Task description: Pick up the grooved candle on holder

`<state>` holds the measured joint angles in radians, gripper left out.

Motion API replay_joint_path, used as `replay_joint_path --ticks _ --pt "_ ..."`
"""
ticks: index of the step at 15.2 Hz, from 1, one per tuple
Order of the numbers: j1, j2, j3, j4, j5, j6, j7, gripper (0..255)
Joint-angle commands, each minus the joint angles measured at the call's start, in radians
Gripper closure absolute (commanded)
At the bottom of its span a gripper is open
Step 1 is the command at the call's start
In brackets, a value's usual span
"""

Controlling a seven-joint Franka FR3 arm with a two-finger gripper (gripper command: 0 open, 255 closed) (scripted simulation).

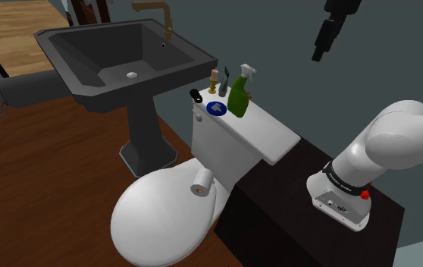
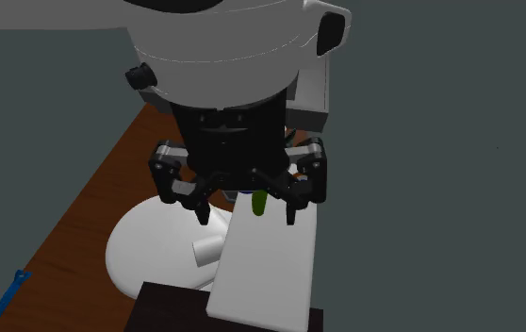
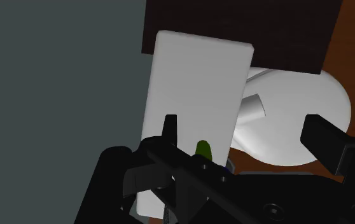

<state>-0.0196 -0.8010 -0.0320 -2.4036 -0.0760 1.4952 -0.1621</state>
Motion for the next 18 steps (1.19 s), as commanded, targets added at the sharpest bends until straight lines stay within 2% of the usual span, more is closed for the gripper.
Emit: replay_joint_path --ticks 1,9,18 --pt "0.000 0.000 0.000 0.000 0.000 0.000 0.000 0" --pt "0.008 0.274 -0.018 0.044 -0.002 0.241 -0.008 0" --pt "0.015 0.614 -0.031 0.198 0.009 0.439 -0.026 0"
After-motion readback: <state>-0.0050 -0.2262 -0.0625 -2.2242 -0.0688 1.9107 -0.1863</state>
